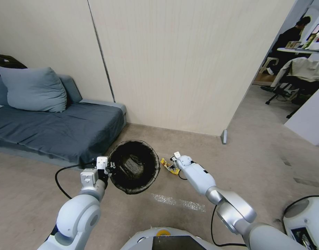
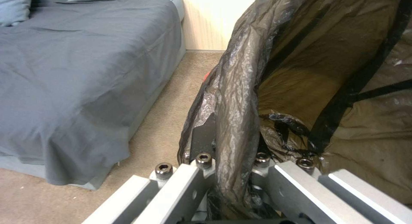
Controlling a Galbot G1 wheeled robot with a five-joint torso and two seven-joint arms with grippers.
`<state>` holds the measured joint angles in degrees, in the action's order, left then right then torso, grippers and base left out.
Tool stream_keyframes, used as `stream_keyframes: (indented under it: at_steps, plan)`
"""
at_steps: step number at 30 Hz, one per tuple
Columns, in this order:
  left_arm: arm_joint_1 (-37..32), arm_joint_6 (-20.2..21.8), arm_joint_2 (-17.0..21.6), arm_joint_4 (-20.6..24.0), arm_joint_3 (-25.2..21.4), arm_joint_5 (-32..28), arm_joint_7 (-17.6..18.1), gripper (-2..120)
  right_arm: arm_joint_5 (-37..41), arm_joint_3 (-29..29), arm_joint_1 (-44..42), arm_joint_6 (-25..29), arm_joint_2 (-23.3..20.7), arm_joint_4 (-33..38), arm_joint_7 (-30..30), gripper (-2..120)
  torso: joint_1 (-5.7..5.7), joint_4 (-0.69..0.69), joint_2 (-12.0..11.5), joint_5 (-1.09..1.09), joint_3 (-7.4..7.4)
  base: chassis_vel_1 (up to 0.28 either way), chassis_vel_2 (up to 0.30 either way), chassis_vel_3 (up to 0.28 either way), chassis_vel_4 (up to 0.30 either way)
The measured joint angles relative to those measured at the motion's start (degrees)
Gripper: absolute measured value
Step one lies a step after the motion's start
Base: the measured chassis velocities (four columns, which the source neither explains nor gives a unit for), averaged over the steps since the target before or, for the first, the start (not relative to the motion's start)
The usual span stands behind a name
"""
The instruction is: Pick up the trash bin, then pick up the garbage from the floor and place it into the trash bin.
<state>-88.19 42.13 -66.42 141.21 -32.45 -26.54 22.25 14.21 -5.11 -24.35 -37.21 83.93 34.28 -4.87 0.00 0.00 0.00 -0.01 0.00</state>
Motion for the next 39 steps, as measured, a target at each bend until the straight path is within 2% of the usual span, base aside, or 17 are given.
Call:
stream_keyframes:
  at_steps: [22, 35, 39]
  plan:
    - [0.1, 0.0, -0.6, -0.4, 0.1, 0.7, -0.2, 0, -2.1, 1.0, 0.1, 1.6, 1.7, -2.4, -0.7, 100, 0.0, 0.0, 0.0, 0.0, 0.0, 0.0, 0.0, 0.0, 0.0]
    - [0.0, 0.0, -1.0, -0.7, 0.2, 1.2, -0.3, 0, -4.8, 2.1, 1.5, 4.9, 3.4, -6.7, -2.5, 100, 0.0, 0.0, 0.0, 0.0, 0.0, 0.0, 0.0, 0.0, 0.0]
    - [0.1, 0.0, -1.0, -0.8, 0.2, 1.3, -0.4, 0, -4.9, 2.3, 1.5, 4.9, 3.3, -6.4, -2.2, 88, 0.0, 0.0, 0.0, 0.0, 0.0, 0.0, 0.0, 0.0, 0.0]
